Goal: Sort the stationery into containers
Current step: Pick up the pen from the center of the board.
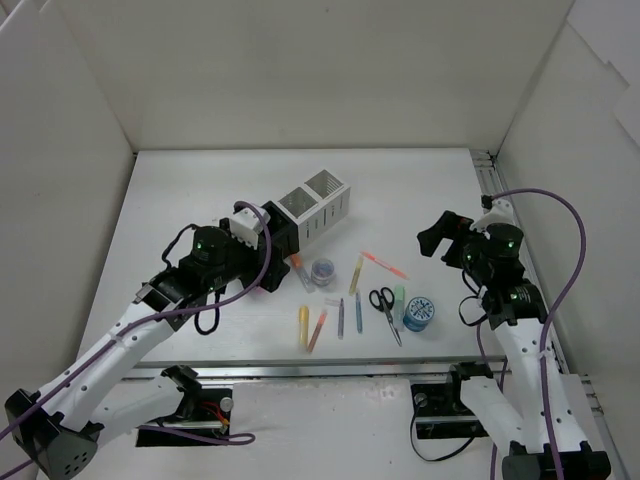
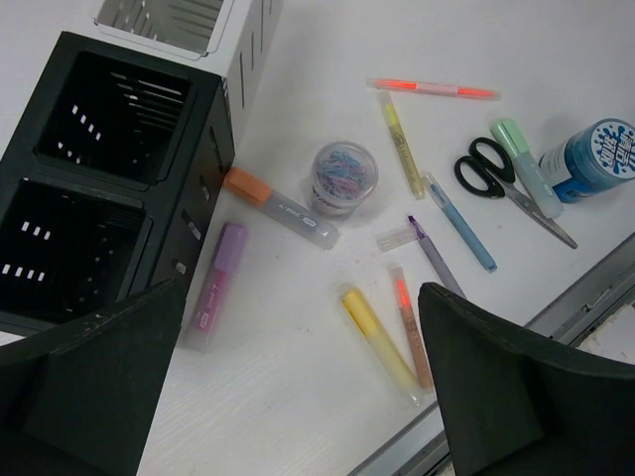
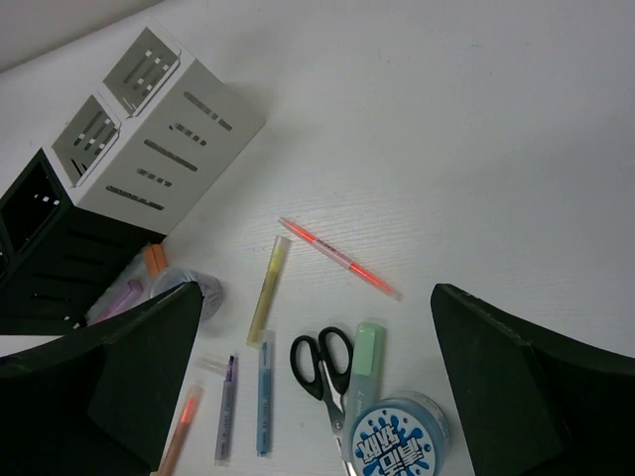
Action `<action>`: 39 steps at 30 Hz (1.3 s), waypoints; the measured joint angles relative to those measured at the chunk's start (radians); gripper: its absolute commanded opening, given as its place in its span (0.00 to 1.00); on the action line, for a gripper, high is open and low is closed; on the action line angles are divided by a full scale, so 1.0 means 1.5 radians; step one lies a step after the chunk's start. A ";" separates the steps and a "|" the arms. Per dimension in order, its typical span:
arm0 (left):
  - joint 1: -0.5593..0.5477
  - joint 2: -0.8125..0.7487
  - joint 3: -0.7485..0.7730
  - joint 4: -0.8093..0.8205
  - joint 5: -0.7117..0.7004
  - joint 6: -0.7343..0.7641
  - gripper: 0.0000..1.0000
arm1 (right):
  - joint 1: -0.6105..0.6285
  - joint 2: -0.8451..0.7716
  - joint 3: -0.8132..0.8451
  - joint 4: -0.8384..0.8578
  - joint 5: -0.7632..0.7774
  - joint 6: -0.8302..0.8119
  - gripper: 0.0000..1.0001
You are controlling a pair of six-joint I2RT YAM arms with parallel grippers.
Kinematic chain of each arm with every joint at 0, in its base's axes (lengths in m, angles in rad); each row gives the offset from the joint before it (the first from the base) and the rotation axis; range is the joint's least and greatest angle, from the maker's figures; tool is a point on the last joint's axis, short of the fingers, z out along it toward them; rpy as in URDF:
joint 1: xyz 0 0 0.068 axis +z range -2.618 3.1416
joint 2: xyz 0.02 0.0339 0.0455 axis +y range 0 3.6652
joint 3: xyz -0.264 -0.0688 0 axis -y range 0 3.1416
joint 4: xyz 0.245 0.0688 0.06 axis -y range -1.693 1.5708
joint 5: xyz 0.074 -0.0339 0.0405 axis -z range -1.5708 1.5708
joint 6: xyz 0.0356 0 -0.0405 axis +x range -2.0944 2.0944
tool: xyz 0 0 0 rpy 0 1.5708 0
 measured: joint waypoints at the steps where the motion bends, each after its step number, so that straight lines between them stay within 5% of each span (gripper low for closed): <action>1: -0.004 0.001 -0.002 -0.001 -0.004 0.000 0.99 | 0.000 -0.006 0.000 -0.001 0.003 0.001 0.98; 10: -0.021 0.002 -0.017 0.004 -0.028 -0.003 0.99 | 0.036 0.001 0.000 -0.001 -0.022 -0.002 0.98; 25: -0.025 -0.031 -0.066 0.005 -0.063 -0.055 0.99 | 0.493 0.261 0.009 -0.046 0.222 0.061 0.95; 36: -0.032 -0.052 -0.096 -0.002 -0.096 -0.077 1.00 | 0.620 0.391 0.028 -0.051 0.351 0.182 0.68; 39: -0.032 -0.057 -0.101 -0.005 -0.098 -0.080 0.99 | 0.646 0.442 0.043 -0.050 0.355 0.203 0.54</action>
